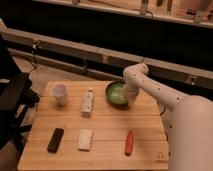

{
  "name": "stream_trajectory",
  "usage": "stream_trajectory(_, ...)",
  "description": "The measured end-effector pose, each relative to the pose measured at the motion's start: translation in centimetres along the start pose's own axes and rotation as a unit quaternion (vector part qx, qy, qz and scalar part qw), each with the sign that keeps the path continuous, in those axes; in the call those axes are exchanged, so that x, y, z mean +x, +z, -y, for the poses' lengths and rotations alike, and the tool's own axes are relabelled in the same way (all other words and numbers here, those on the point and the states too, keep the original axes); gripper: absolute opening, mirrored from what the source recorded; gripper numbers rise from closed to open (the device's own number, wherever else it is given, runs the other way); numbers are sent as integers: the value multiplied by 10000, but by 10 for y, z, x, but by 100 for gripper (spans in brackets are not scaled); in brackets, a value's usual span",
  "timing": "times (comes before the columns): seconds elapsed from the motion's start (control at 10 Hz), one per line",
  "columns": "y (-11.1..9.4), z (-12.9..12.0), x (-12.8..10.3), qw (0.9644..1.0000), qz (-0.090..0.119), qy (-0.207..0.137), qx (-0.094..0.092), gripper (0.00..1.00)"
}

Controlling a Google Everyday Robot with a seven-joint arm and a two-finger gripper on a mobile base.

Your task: Pick up the ceramic bowl

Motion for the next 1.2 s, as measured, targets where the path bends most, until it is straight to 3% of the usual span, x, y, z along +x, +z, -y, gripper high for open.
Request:
stream_trajectory(0.3, -31, 7, 1, 9998, -117, -113, 135, 5)
stream_trajectory(0.7, -39, 7, 3, 9994, -210, -172, 192, 5)
stream_trajectory(1.2, -71, 15, 3, 9988, -328, -270, 243, 5)
